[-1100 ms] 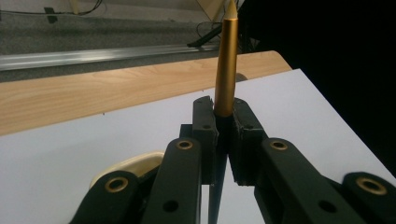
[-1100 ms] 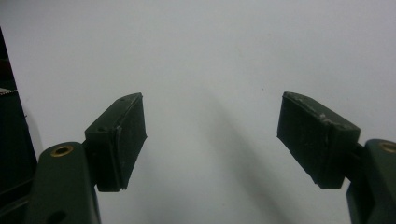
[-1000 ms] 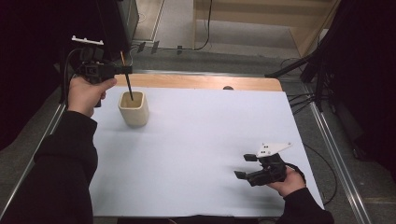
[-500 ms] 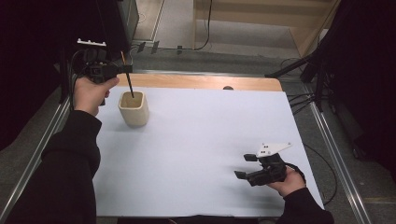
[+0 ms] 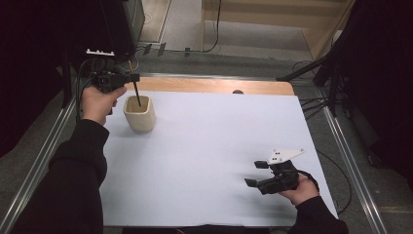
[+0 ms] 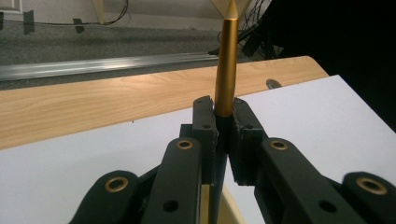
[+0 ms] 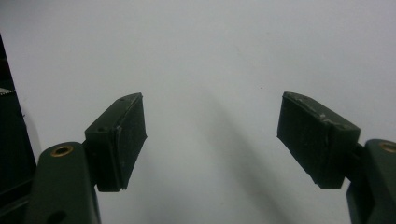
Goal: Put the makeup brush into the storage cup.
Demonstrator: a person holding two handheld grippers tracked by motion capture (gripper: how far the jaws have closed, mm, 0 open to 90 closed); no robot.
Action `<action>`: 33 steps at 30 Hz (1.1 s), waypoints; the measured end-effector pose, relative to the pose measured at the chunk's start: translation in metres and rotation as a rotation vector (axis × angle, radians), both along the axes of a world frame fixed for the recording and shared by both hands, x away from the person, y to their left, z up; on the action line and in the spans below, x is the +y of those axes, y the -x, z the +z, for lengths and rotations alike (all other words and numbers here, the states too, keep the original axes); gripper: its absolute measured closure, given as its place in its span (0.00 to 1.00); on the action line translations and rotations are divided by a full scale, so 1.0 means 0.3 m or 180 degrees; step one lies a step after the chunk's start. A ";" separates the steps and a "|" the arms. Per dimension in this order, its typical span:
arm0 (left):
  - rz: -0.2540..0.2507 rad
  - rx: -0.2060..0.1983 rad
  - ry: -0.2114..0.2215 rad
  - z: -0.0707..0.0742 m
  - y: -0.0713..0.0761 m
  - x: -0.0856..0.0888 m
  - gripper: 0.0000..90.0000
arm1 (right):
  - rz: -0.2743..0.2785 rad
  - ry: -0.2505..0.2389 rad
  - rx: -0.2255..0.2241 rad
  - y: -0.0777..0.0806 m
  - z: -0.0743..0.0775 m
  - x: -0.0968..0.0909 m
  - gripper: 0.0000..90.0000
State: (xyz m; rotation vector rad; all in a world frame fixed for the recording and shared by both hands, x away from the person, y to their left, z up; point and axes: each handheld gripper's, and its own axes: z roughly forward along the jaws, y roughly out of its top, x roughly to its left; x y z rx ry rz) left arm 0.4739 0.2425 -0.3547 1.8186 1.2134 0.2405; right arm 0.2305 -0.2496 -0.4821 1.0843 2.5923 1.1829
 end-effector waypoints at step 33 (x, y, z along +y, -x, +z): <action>-0.0030 0.0221 -0.0067 -0.129 0.015 0.006 0.92 | -0.0008 0.0017 -0.0007 0.001 0.000 0.000 0.27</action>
